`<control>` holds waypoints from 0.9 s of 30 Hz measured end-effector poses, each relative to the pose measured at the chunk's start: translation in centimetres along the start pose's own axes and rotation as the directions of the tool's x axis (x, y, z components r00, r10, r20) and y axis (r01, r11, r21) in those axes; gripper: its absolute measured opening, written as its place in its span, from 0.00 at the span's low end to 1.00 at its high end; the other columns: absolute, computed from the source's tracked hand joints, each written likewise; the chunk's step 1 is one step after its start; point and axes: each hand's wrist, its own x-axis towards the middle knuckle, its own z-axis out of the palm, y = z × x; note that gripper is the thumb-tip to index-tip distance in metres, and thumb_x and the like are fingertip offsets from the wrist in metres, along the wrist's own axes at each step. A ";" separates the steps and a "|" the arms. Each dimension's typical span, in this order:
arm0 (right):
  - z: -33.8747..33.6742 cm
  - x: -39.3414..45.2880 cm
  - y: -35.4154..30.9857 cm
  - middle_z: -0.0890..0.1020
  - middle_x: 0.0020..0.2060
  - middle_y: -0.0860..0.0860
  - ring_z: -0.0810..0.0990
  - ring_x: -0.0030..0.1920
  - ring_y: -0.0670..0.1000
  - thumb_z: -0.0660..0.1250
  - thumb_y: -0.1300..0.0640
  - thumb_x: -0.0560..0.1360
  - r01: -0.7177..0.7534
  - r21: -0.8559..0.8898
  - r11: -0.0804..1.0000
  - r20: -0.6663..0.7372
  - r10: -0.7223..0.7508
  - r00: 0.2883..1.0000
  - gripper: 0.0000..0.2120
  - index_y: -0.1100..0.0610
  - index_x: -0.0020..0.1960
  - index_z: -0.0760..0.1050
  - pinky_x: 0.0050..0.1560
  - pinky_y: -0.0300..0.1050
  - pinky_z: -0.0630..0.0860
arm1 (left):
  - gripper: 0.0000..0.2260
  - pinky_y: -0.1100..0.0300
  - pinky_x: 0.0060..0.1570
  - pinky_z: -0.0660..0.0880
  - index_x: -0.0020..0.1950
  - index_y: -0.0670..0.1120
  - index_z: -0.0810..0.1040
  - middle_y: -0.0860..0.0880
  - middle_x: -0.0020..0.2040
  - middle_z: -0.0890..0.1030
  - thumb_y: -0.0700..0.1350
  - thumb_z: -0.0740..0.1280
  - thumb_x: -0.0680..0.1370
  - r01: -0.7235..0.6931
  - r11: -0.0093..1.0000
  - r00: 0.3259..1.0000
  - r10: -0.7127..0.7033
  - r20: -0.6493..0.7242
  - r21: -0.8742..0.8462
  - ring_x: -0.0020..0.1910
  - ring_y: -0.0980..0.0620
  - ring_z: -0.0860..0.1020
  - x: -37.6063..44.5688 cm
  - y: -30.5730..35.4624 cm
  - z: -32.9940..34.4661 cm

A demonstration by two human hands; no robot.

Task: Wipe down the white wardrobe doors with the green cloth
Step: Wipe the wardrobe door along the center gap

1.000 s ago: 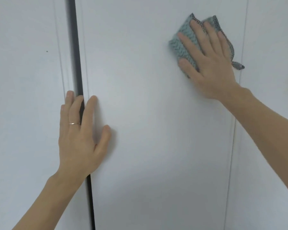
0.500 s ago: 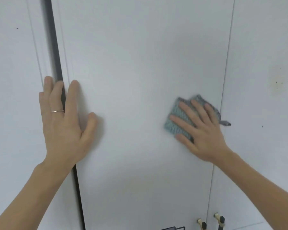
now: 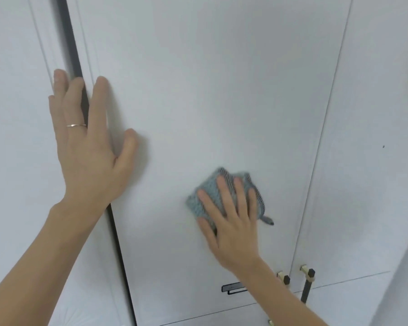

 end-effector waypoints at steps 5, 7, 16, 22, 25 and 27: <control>3.6 -12.3 -3.0 0.55 0.82 0.44 0.52 0.82 0.53 0.56 0.41 0.84 0.086 -0.027 0.996 0.209 -0.079 0.975 0.25 0.38 0.80 0.58 0.80 0.59 0.51 | 0.28 0.39 0.82 0.49 0.81 0.36 0.64 0.32 0.78 0.63 0.43 0.64 0.81 0.015 1.000 0.997 -0.015 0.071 -0.002 0.83 0.33 0.51 -3.6 -0.2 -0.6; 3.4 -11.6 -2.3 0.56 0.82 0.42 0.54 0.82 0.51 0.57 0.40 0.84 0.148 -0.039 0.988 0.232 -0.135 0.963 0.25 0.36 0.80 0.59 0.81 0.56 0.48 | 0.29 0.42 0.82 0.48 0.81 0.36 0.63 0.32 0.79 0.63 0.42 0.65 0.81 0.003 1.000 0.995 -0.005 0.099 0.015 0.83 0.33 0.51 -5.5 -0.5 -0.9; -1.6 9.5 -4.6 0.62 0.80 0.49 0.56 0.81 0.57 0.57 0.40 0.84 0.031 -0.015 0.999 -0.052 -0.032 0.998 0.24 0.42 0.79 0.63 0.80 0.60 0.51 | 0.24 0.37 0.80 0.56 0.81 0.37 0.66 0.33 0.79 0.65 0.40 0.63 0.84 -0.018 1.000 0.980 0.016 0.198 0.007 0.83 0.35 0.54 -10.9 -1.7 -2.1; 1.5 3.7 -10.1 0.55 0.82 0.51 0.51 0.82 0.58 0.58 0.43 0.85 -0.079 0.075 0.994 -0.031 0.081 0.996 0.26 0.44 0.81 0.59 0.80 0.62 0.49 | 0.23 0.40 0.82 0.54 0.81 0.39 0.67 0.36 0.81 0.64 0.39 0.62 0.84 -0.020 1.000 0.977 0.022 0.211 -0.012 0.84 0.38 0.55 -12.4 -2.4 -2.4; 5.2 -7.4 -13.0 0.56 0.82 0.45 0.56 0.81 0.54 0.63 0.43 0.82 0.014 0.090 0.996 0.103 -0.023 0.994 0.27 0.39 0.79 0.61 0.80 0.57 0.52 | 0.25 0.41 0.82 0.51 0.81 0.40 0.66 0.37 0.82 0.62 0.39 0.63 0.84 -0.027 1.000 0.969 0.029 0.246 -0.009 0.84 0.38 0.53 -13.8 -2.6 -2.5; 7.0 -13.6 -13.7 0.54 0.82 0.42 0.61 0.79 0.54 0.60 0.43 0.83 0.019 0.121 0.992 0.191 -0.042 0.981 0.25 0.38 0.79 0.61 0.79 0.55 0.53 | 0.25 0.41 0.83 0.50 0.82 0.40 0.65 0.37 0.82 0.62 0.39 0.63 0.84 -0.033 0.999 0.963 0.032 0.269 0.000 0.84 0.38 0.53 -15.1 -2.7 -2.5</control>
